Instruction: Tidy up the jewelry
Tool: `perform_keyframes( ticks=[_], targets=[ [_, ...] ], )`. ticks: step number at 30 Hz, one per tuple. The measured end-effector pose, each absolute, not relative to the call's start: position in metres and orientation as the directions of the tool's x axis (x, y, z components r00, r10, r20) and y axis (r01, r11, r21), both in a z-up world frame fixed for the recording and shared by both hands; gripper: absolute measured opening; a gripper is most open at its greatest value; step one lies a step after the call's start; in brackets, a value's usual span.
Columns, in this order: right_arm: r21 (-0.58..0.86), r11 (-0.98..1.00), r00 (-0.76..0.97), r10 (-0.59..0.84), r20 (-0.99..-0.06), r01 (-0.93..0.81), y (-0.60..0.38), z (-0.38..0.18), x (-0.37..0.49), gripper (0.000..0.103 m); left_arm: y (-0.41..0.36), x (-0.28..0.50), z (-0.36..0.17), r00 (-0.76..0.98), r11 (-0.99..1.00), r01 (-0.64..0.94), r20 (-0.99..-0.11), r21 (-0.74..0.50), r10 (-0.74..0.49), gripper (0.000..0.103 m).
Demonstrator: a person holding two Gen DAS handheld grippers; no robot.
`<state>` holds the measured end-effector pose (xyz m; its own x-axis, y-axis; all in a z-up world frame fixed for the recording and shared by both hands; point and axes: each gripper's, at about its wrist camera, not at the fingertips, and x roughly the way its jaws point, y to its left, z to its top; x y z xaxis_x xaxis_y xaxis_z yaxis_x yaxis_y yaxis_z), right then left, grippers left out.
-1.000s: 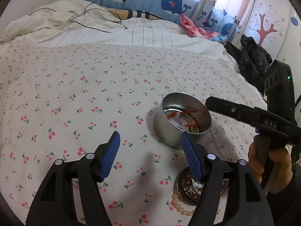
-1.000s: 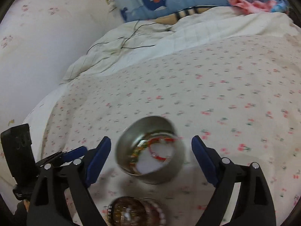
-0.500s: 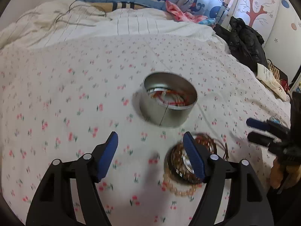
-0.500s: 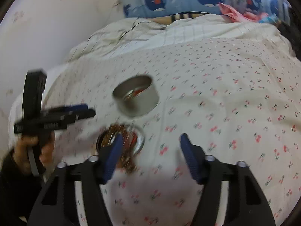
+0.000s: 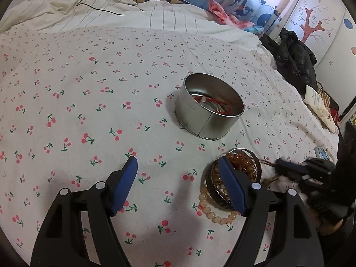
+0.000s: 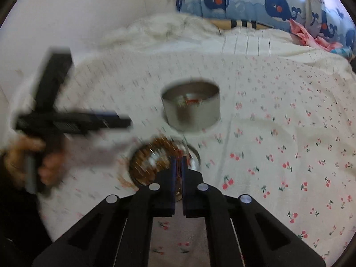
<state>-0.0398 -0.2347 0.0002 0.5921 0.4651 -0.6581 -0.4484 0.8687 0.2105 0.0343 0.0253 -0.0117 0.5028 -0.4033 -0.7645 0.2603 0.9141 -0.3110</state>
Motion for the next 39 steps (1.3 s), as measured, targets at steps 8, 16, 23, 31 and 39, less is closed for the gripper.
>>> perform_keyframes(
  ticks=[8,16,23,31,39],
  targets=[
    [0.499,0.769,0.683,0.613,-0.398,-0.4,-0.297,0.037,-0.042,0.005,0.015,0.034,-0.014,0.471,0.901,0.315,-0.774,-0.299,-0.422,0.072],
    [0.528,0.768,0.685,0.604,-0.407,-0.363,-0.302,0.038,-0.038,0.005,-0.022,0.022,-0.012,0.466,0.839,0.492,-0.744,-0.232,-0.478,0.072],
    [0.551,0.753,0.673,0.618,-0.406,-0.36,-0.305,0.033,-0.036,0.005,-0.041,0.026,-0.016,0.483,0.812,0.548,-0.717,-0.2,-0.503,0.07],
    [0.553,0.748,0.658,0.629,-0.414,-0.368,-0.299,0.03,-0.036,0.006,-0.047,0.032,-0.025,0.422,0.775,0.581,-0.722,-0.249,-0.548,0.031],
    [0.563,0.75,0.666,0.619,-0.415,-0.347,-0.304,0.027,-0.034,0.007,-0.05,0.016,-0.003,0.475,0.773,0.616,-0.712,-0.151,-0.518,0.0]
  ],
)
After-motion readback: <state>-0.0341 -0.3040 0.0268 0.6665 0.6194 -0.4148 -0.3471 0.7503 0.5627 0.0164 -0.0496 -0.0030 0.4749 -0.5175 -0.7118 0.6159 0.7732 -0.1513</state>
